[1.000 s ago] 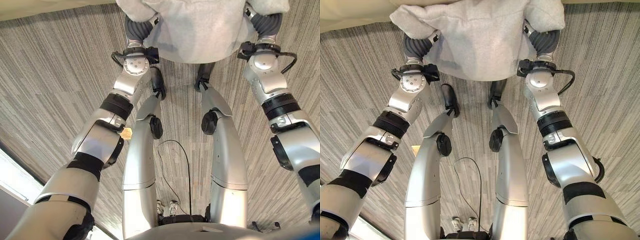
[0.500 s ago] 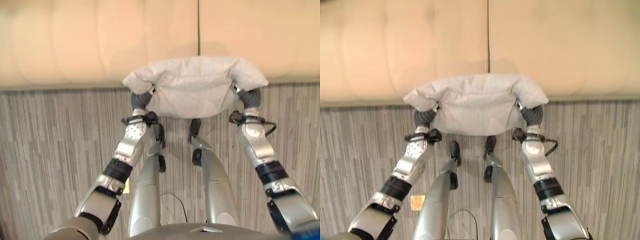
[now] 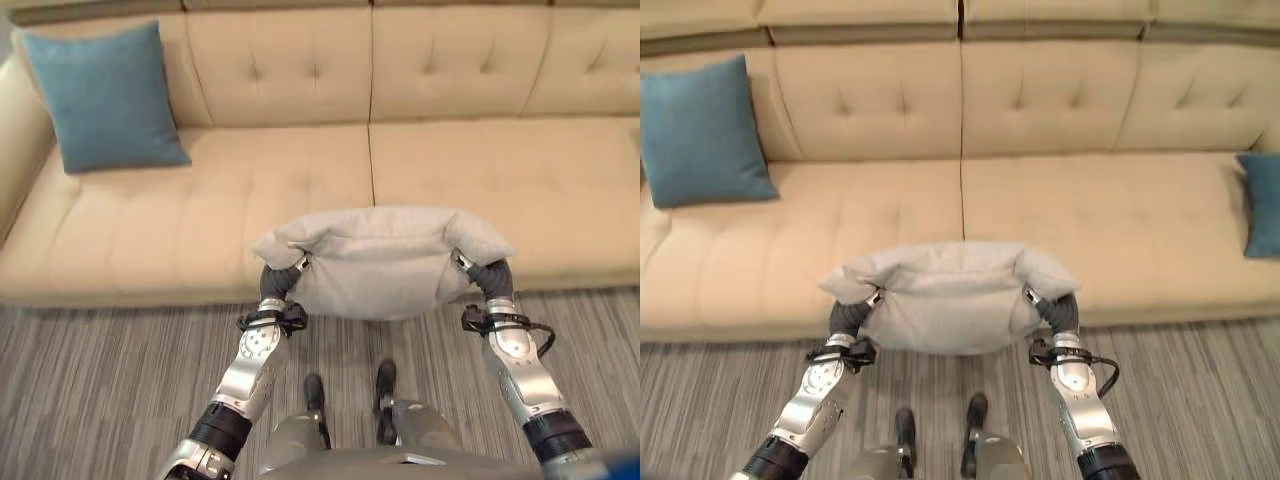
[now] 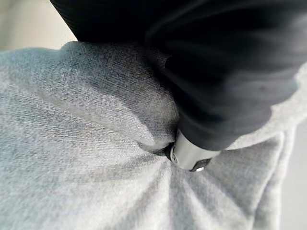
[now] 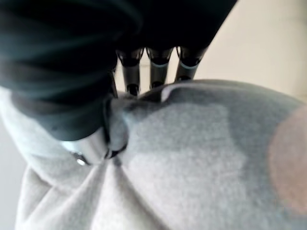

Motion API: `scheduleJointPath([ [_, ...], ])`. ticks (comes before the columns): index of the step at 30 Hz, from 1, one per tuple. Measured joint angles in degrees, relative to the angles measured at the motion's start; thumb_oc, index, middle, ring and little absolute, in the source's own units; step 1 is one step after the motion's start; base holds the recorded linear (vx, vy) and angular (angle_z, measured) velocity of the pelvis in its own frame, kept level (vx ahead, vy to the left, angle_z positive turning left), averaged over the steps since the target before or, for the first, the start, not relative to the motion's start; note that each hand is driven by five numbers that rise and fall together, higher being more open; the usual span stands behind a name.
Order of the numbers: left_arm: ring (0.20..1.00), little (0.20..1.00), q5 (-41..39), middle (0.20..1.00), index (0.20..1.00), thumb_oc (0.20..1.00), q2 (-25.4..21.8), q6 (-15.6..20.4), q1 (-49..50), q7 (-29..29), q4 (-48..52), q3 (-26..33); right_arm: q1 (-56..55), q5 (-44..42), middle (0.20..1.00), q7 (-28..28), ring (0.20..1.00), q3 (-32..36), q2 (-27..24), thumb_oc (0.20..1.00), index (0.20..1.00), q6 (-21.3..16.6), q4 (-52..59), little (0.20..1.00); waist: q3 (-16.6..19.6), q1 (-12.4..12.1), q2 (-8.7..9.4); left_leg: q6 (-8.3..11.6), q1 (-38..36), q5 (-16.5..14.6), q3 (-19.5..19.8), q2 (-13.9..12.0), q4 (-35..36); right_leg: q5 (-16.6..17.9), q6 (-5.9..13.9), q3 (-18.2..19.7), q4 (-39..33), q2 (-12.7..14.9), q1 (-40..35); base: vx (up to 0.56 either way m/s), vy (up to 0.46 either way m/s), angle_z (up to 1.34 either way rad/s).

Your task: Pick up all the scattered cushions and arrange them neatly on the sofa.

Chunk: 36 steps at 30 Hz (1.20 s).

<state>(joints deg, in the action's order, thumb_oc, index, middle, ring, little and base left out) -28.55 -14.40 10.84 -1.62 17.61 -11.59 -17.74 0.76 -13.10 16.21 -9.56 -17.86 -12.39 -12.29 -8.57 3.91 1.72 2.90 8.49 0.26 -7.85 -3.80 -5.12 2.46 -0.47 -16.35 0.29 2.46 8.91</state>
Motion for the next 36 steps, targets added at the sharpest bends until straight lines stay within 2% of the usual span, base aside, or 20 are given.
scheduleJointPath([
  [4, 0.2, 0.2, 0.05, 0.2, 0.2, 0.2, 0.45, -1.51, 2.17, -0.09, -0.05, -0.26, -1.07, 0.86, 0.2, -0.5, 0.2, 0.01, -0.19, 0.2, 0.2, 1.22, 0.09, 0.2, -0.02, -0.43, 0.68, 1.41, 1.65, -1.58, -0.63, -0.57, -8.82, -0.93, -1.15, -0.08, -0.68, 0.52, -3.79, 0.14, 0.07, 0.03],
  [9, 0.2, 0.2, 1.31, 0.2, 0.2, 0.2, 0.41, -1.84, 2.27, -0.02, -0.04, -0.33, -1.16, 0.91, 0.2, -0.53, 0.2, 0.18, -0.14, 0.2, 0.2, 1.63, 0.31, 0.2, -0.06, -1.12, 0.82, 1.17, 3.86, -1.56, -2.7, -1.53, -4.27, -1.1, -1.39, 1.29, 1.0, 1.14, -2.98, 0.15, 0.126, -0.09],
  [10, 0.2, 0.2, 2.39, 0.2, 0.2, 0.2, 0.26, -2.03, 2.62, 0.16, -0.04, -0.26, -1.21, 1.0, 0.2, -0.72, 0.2, 0.03, -0.12, 0.2, 0.2, 1.99, 0.34, 0.2, 0.17, -1.8, 0.05, 0.63, 1.3, -1.46, -2.49, -1.8, -1.09, -1.38, -0.56, 2.52, 2.15, 0.71, -2.97, 0.23, 0.222, -0.62],
  [11, 0.2, 0.2, 2.61, 0.2, 0.2, 0.2, -0.08, -2.22, 2.57, 0.15, -0.03, -0.24, -1.29, 1.01, 0.2, -0.72, 0.2, -0.06, 0.13, 0.2, 0.2, 2.32, 0.3, 0.2, 0.28, -1.63, 0.1, 0.01, -0.38, 1.07, -2.62, -1.51, 0.83, -1.98, 0.47, 3.26, 2.93, 1.11, -3.48, 0.24, 0.246, -0.52],
  [16, 0.2, 0.2, 4.95, 0.2, 0.2, 0.2, -3.08, -2.72, 2.16, 0.01, 2.12, -0.43, -1.13, 2.88, 0.2, -0.75, 0.2, -0.07, 0.14, 0.2, 0.2, 2.85, 4.28, 0.2, 1.24, -0.34, 0.92, -4.44, -6.55, 1.75, -6.19, 4.08, 6.3, -2.59, 5.43, 6.75, 8.29, 6.37, -3.12, 0.12, 0.204, -0.31],
  [19, 0.2, 0.2, 5.1, 0.2, 0.2, 0.2, -3.6, -2.7, 1.84, 0.01, 2.27, -0.25, -1.01, 3.24, 0.2, -0.99, 0.2, -0.21, 0.19, 0.2, 0.2, 2.87, 4.62, 0.2, 1.28, -1.3, -0.59, -6.89, -7.64, 2.17, -8.82, 4.05, 6.77, -1.74, 9.37, 7.7, 18.77, 7.65, 2.58, 0.05, 0.127, -0.31],
  [21, 0.2, 0.2, 5.59, 0.2, 0.2, 0.2, -4.58, -2.71, 2.38, 0.06, 2.21, 0.24, -0.52, 3.3, 0.2, -1.55, 0.2, -0.82, 1.96, 0.2, 0.2, 2.88, 4.76, 0.2, 0.88, -2.09, -0.75, -7.81, -8.72, 0.56, -10.24, 4.89, 6.6, -2.24, 10.33, 7.62, 31.53, 9.5, 8.4, 0.18, 0.04, -0.37],
  [23, 0.2, 0.2, 5.57, 0.2, 0.2, 0.2, -4.23, -2.68, 2.67, -0.03, 2.14, 0.8, -0.78, 3.3, 0.2, -1.9, 0.2, -1.58, 1.48, 0.2, 0.2, 3.05, 4.68, 0.2, 0.32, -1.75, -1.7, -6.77, -10.14, -0.08, -10.47, 5.55, 8.23, -4.13, 10.08, 7.29, 28.29, 9.74, 9.76, 0.24, -0.088, -0.24],
  [24, 0.2, 0.2, 5.55, 0.2, 0.2, 0.2, -3.94, -2.64, 3.05, -0.28, 2.0, 1.98, -0.93, 3.34, 0.2, -2.6, 0.2, -2.11, 0.89, 0.2, 0.2, 3.15, 4.66, 0.2, 0.48, -1.72, -1.28, -6.18, -10.15, -0.1, -11.1, 6.37, 9.17, -4.1, 10.64, 6.91, 8.87, 8.86, 7.46, 0.25, -0.186, -0.1],
  [25, 0.2, 0.2, 5.51, 0.2, 0.2, 0.2, -3.94, -2.65, 3.58, -0.46, 1.97, 2.11, -1.1, 3.34, 0.2, -2.64, 0.2, -2.2, 0.92, 0.2, 0.2, 3.23, 4.62, 0.2, 0.68, -1.74, -0.64, -5.79, -10.46, -0.65, -10.7, 6.93, 9.19, -2.17, 9.39, 6.69, 1.91, 8.28, 6.46, 0.28, -0.234, 0.16],
  [27, 0.2, 0.2, 5.45, 0.2, 0.2, 0.2, -2.03, -2.66, 4.87, -1.54, 1.84, 1.97, -1.52, 3.32, 0.2, -2.61, 0.2, -1.33, 0.82, 0.2, 0.2, 3.39, 3.32, 0.2, 1.32, -1.3, -0.04, -2.99, -12.83, -1.94, -7.73, 6.27, 9.16, 4.36, 6.63, 6.43, -3.85, 5.47, 0.58, 0.25, -0.279, 0.65],
  [28, 0.2, 0.2, 5.41, 0.2, 0.2, 0.2, -0.6, -2.68, 5.02, -1.74, 1.85, 1.93, -1.5, 3.32, 0.2, -2.59, 0.2, -0.61, 0.32, 0.2, 0.2, 3.37, 3.33, 0.2, 1.6, -1.38, -0.09, -1.68, -13.67, -2.41, -6.25, 4.25, 8.85, 7.28, 4.84, 5.87, -4.55, 3.84, -1.29, 0.31, -0.375, 1.01],
  [29, 0.2, 0.2, 5.4, 0.2, 0.2, 0.2, -0.15, -2.67, 4.49, -2.13, 1.85, 1.46, -1.62, 3.31, 0.2, -2.7, 0.2, -0.04, -0.91, 0.2, 0.2, 3.37, 3.44, 0.2, 2.09, -1.61, 0.13, 0.41, -12.18, -3.51, -3.89, 1.31, 4.83, 5.5, 2.73, 3.25, -5.6, 1.22, -3.38, 0.27, -0.321, 0.83],
  [30, 0.2, 0.2, 5.16, 0.2, 0.2, 0.2, 0.11, -2.66, 4.09, -2.28, 1.84, 0.51, -1.42, 3.29, 0.2, -2.69, 0.2, 0.44, -1.46, 0.2, 0.2, 3.3, 3.5, 0.2, 2.29, -1.97, 0.83, 1.96, -9.46, -4.4, -3.83, -0.32, -1.91, 3.97, 0.52, 2.58, -5.38, 0.26, -4.19, 0.24, -0.266, 0.98],
  [31, 0.2, 0.2, 4.34, 0.2, 0.2, 0.2, -0.03, -2.68, 3.35, -2.34, 1.76, -0.23, -2.17, 3.25, 0.2, -2.91, 0.2, 2.1, -0.96, 0.2, 0.2, 3.15, 3.75, 0.2, 1.7, -1.53, 2.2, 3.31, 0.17, -4.26, -3.3, -2.44, -21.58, 1.64, -2.38, 0.17, -4.83, 0.63, -5.97, 0.19, -0.127, 0.6],
  [32, 0.2, 0.2, 4.33, 0.2, 0.2, 0.2, 0.38, -2.53, 3.59, -2.86, 1.9, -0.84, -3.05, 3.22, 0.2, -3.31, 0.2, 3.44, -1.0, 0.2, 0.2, 2.99, 3.98, 0.2, 1.66, -2.08, 2.34, 3.49, 7.85, -3.73, -3.33, -4.88, -34.18, 0.71, -2.7, -0.18, -5.17, -0.26, -7.42, 0.24, -0.054, 0.31],
  [33, 0.2, 0.2, 4.31, 0.2, 0.2, 0.2, -0.28, -2.61, 3.92, -3.72, 1.87, -0.67, -2.83, 3.2, 0.2, -3.46, 0.2, 3.09, -1.07, 0.2, 0.2, 2.92, 4.34, 0.2, 1.58, -2.41, 2.51, 2.2, 9.69, -3.79, -5.19, -4.15, -18.69, -0.94, -2.04, -0.1, -5.52, -0.91, -8.52, 0.23, -0.032, -0.12],
  [34, 0.2, 0.2, 4.36, 0.2, 0.2, 0.2, -0.2, -2.68, 3.68, -3.92, 1.82, -0.73, -2.82, 3.16, 0.2, -3.33, 0.2, 3.17, -1.23, 0.2, 0.2, 2.94, 4.26, 0.2, 1.52, -2.03, 2.27, 2.61, 9.73, -1.99, -6.81, -3.9, -9.84, -1.61, -2.31, -0.31, -5.54, -1.61, -8.68, 0.15, -0.008, -0.15],
  [35, 0.2, 0.2, 4.37, 0.2, 0.2, 0.2, -0.2, -2.72, 3.47, -3.91, 1.81, -0.7, -2.89, 3.16, 0.2, -3.14, 0.2, 3.17, -0.9, 0.2, 0.2, 2.95, 4.02, 0.2, 1.23, -1.78, 2.17, 2.19, 9.05, 0.18, -9.27, -4.05, -5.32, -1.73, -2.39, -0.68, -5.5, -2.56, -9.35, 0.14, 0.013, 0.07],
  [36, 0.2, 0.2, 4.38, 0.2, 0.2, 0.2, -0.41, -2.78, 3.55, -3.89, 1.82, -0.71, -3.14, 3.15, 0.2, -3.01, 0.2, 2.94, -0.78, 0.2, 0.2, 3.0, 4.0, 0.2, 1.33, -1.55, 2.47, 2.65, 6.5, 1.55, -8.58, -3.75, -3.2, -1.6, -2.54, -0.92, -5.42, -2.93, -9.67, 0.16, 0.041, 0.16],
])
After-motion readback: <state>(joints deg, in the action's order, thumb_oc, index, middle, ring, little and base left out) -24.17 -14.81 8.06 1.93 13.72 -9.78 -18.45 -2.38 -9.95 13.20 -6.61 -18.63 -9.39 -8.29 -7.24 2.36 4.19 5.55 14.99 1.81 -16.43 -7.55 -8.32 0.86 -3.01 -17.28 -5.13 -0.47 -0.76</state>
